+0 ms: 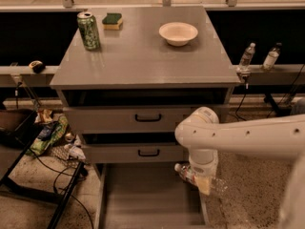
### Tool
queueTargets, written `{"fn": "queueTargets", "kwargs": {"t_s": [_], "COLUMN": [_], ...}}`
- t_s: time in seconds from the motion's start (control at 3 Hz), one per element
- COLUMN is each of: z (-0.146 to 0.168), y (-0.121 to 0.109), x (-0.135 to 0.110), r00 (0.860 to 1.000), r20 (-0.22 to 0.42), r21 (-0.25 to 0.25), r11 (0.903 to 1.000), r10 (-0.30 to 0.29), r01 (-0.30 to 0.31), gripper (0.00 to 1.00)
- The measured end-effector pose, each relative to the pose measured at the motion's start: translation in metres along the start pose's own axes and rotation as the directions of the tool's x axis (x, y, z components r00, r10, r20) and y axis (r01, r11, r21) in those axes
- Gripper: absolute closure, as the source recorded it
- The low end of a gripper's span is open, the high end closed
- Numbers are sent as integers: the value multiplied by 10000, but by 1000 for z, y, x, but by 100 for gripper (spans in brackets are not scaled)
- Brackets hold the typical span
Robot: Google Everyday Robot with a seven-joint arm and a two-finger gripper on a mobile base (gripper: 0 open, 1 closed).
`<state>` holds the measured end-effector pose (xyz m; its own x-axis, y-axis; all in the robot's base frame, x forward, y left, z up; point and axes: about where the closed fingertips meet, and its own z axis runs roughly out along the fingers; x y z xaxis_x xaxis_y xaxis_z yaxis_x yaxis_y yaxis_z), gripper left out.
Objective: Pick water bottle from bottom drawer and place on counter
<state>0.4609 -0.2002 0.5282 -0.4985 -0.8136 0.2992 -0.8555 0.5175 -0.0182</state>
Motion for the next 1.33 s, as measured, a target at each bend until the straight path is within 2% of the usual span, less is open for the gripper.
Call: {"fn": "queueTargets", "kwargs": {"t_s": [0.33, 0.67, 1.0, 1.33], "z": [-42, -85, -164, -240], "y": [33, 33, -7, -43], "x": [54, 101, 118, 114], "r00": [9958, 9826, 9575, 9327], "r20": [-434, -894, -771, -454], "r21": [428, 473, 1086, 1711], "r11": [9960, 9861, 9570, 9226], "r10": [809, 1631, 2779, 3578], "r01": [-790, -1594, -2690, -3456], "gripper": [100, 100, 100, 100]}}
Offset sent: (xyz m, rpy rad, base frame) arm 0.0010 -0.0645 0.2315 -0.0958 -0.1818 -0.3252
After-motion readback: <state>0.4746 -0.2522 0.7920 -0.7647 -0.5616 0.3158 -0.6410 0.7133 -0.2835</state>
